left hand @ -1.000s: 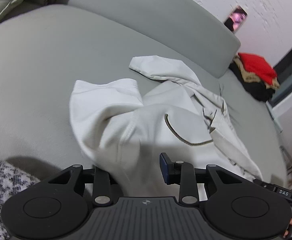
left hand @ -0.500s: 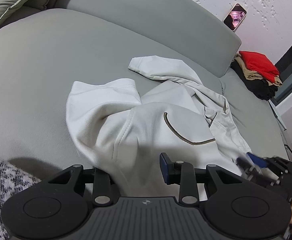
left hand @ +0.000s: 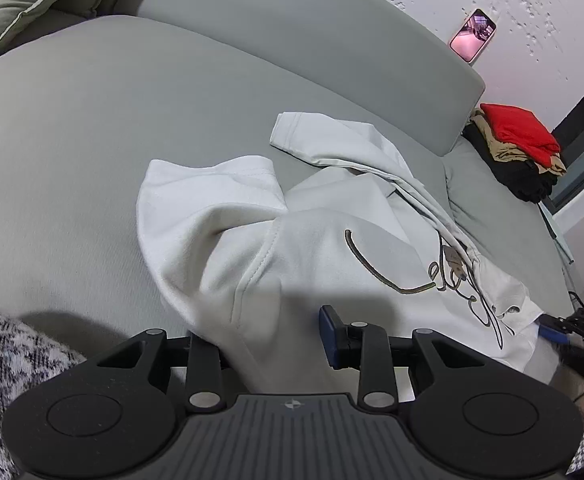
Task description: Fold clothes
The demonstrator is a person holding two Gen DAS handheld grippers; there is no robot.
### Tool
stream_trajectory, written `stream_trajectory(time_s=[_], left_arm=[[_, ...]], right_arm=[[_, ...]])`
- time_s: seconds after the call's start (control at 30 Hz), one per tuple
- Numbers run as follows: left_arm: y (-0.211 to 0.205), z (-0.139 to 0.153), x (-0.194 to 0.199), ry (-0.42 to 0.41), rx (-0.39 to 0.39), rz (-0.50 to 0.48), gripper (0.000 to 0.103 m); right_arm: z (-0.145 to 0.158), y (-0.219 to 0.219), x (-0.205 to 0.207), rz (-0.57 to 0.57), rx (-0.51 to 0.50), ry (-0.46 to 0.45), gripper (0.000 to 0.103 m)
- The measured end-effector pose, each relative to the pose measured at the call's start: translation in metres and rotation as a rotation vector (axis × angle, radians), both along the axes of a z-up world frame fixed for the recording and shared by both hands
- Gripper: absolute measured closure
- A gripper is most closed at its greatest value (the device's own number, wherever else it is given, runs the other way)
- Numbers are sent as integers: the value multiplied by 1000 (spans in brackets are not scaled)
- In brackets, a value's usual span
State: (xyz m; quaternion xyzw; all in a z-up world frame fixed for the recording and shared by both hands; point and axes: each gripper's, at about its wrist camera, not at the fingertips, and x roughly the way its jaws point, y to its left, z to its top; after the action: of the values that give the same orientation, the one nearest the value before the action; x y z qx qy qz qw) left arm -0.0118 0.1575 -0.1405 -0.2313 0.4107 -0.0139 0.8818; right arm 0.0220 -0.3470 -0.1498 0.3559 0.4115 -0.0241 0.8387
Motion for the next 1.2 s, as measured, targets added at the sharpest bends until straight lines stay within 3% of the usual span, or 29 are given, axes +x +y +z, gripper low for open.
stream_trajectory(time_s=[0.1,0.3,0.5,0.57,0.63,0.67,0.77,0.9,0.97,1.03,1.13,1.2], left_arm=[[5,-1,-1,2,-24,8,73],[12,-4,0,10,-78,32,74],[16,-8,5,16,-110,53,74],[19,-11,7,20,-139,70,75],[21,-11,6,25,-145,79,82],[21,-10,5,29,-140,83,94],[24,-4,-5,14,-148,100,100],[33,5,-19,13,-156,125,100],[29,3,-16,46,-93,114,98],[25,-1,-13,68,-81,82,95],[29,-5,-13,62,-121,68,86],[32,-7,-12,53,-151,64,83]], right_arm=[[-2,-3,-22,5,110,25,66],[-21,14,-42,31,165,80,64],[-49,22,-28,31,239,34,56],[-53,30,-31,70,219,16,56],[-53,34,-30,98,226,6,57],[-54,34,-34,104,258,4,59],[-45,32,-42,93,296,-7,97],[-30,30,-54,64,322,-26,98],[-31,32,-52,69,308,4,98],[-37,37,-46,87,281,53,93],[-46,42,-37,109,308,43,64],[-50,45,-35,121,321,12,62]])
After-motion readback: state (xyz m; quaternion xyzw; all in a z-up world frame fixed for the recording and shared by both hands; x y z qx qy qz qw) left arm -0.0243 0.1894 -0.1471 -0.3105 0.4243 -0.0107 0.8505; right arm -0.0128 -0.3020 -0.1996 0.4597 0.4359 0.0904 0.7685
